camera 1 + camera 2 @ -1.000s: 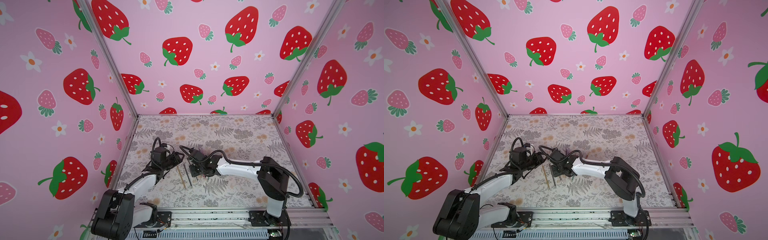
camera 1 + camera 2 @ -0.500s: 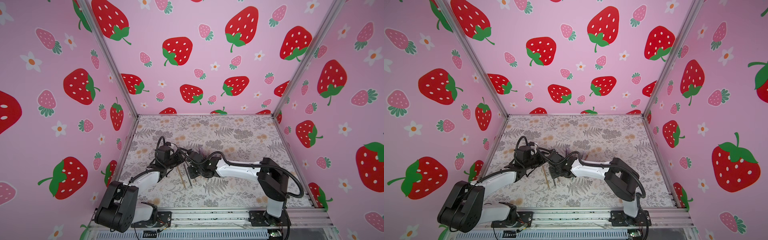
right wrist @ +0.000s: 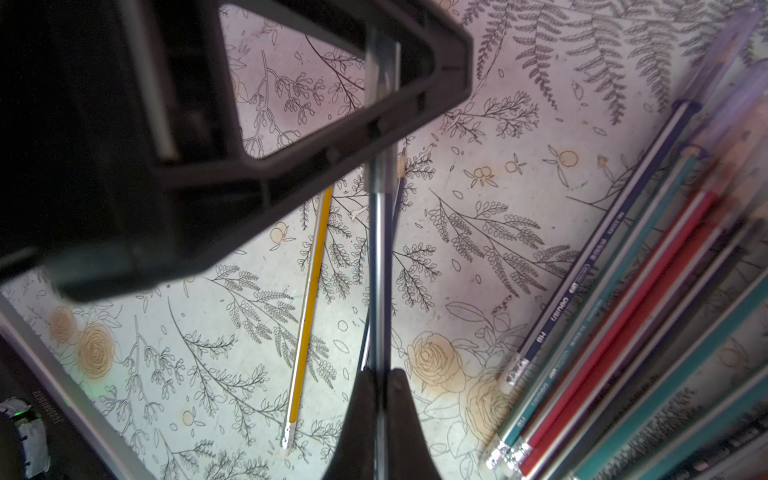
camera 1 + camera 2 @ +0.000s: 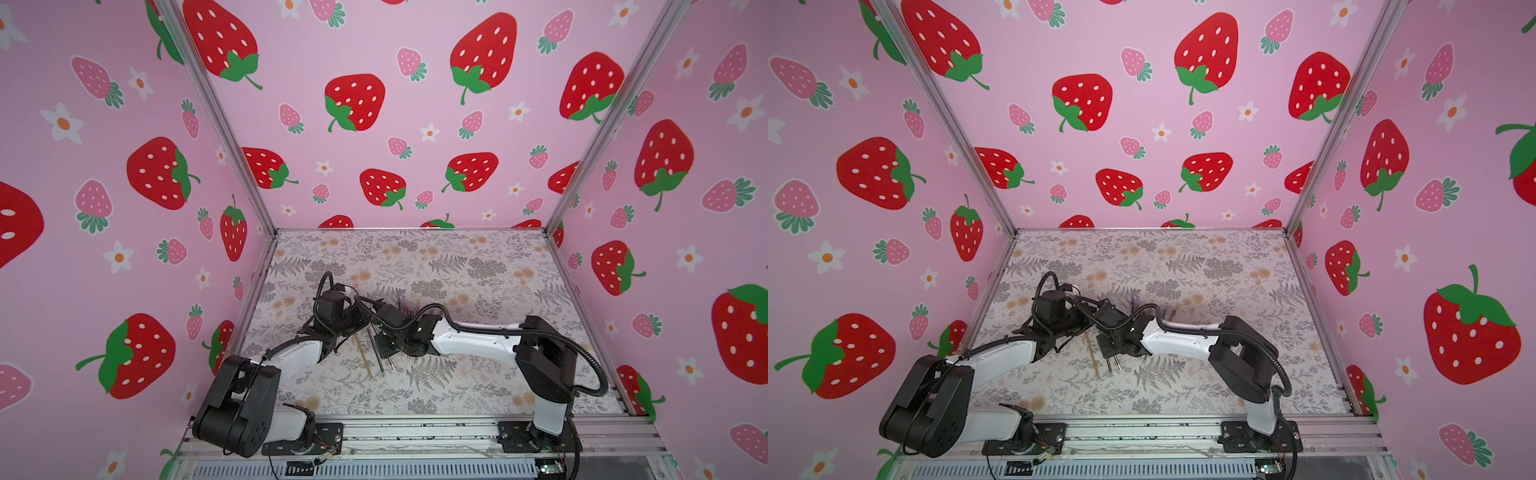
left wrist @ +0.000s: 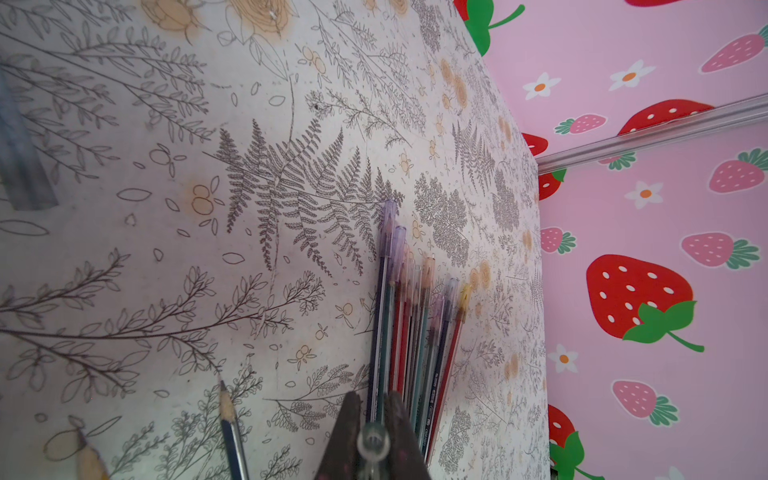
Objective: Remove the protective cover of the pencils
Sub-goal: Remove the protective sleeve from the pencil.
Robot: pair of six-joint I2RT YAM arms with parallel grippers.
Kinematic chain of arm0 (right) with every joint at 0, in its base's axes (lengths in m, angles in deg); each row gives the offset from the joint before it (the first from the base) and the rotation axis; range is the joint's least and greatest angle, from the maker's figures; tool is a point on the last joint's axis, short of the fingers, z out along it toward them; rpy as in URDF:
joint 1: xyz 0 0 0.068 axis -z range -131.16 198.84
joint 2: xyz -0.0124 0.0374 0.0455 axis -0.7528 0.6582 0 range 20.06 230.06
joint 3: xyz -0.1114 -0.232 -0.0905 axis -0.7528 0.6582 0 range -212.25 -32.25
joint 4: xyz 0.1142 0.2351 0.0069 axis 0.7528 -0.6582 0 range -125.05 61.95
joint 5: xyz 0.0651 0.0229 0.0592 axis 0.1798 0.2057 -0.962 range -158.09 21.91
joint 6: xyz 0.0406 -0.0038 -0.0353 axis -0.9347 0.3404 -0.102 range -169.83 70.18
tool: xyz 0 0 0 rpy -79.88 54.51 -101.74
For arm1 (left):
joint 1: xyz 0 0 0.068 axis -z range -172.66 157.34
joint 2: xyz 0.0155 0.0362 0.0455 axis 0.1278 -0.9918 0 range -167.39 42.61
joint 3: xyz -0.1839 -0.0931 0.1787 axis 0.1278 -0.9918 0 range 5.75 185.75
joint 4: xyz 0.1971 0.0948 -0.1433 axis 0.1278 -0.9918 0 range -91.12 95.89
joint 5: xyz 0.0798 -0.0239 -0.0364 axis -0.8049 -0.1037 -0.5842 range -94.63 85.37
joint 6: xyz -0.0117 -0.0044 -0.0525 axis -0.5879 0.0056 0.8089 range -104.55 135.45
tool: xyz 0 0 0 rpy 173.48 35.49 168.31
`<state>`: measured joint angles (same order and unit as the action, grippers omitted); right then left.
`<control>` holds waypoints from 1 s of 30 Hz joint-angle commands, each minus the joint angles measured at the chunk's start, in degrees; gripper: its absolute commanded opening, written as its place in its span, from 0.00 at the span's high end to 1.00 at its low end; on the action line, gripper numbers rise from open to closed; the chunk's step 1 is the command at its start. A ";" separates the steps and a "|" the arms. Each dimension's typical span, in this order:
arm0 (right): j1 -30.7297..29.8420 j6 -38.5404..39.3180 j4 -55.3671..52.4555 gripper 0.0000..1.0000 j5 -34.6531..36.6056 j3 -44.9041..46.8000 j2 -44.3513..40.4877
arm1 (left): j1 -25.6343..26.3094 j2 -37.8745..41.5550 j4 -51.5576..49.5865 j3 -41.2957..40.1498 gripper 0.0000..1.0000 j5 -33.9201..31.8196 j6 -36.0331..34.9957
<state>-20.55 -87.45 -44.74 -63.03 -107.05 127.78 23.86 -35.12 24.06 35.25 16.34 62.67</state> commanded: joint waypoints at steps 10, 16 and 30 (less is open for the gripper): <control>-0.44 0.14 0.54 0.75 0.48 -1.21 1.03 | 0.95 1.66 0.16 2.26 0.93 0.03 0.49; -0.44 0.18 0.27 0.53 0.40 -2.22 2.79 | 1.24 2.24 -0.50 2.47 1.00 -0.19 0.50; -0.44 0.80 -0.24 0.88 -0.36 -4.50 5.37 | 1.50 3.16 -1.21 2.41 1.00 -0.45 0.76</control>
<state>-20.68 -86.84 -44.45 -63.38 -110.79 132.74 24.86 -33.41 22.27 35.47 16.23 63.43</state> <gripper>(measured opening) 0.136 0.125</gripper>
